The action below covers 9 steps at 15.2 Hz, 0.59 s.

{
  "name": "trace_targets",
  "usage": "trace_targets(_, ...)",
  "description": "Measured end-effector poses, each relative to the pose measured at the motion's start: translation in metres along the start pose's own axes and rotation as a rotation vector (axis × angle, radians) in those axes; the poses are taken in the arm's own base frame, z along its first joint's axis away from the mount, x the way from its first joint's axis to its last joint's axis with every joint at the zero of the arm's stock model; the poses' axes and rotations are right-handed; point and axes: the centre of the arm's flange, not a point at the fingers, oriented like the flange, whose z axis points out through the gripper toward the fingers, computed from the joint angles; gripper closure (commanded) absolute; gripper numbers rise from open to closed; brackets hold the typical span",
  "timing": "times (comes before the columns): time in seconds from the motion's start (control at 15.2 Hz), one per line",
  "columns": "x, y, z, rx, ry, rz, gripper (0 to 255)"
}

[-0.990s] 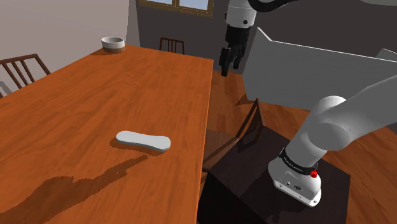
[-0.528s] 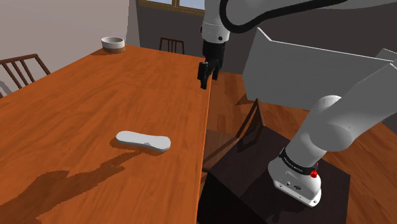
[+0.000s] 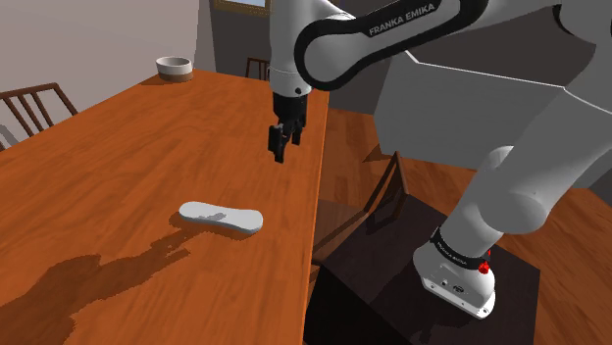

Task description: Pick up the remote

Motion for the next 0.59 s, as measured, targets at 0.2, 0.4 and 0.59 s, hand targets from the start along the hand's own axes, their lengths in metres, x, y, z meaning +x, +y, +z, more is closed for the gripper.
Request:
trace_targets(0.2, 0.021, -0.023, 0.021, 0.0, 0.006, -0.048, 0)
trace_targets(0.4, 0.043, -0.051, 0.037, 0.0, 0.012, -0.096, 0)
trace_targets(0.59, 0.063, -0.078, 0.059, 0.0, 0.017, -0.144, 0)
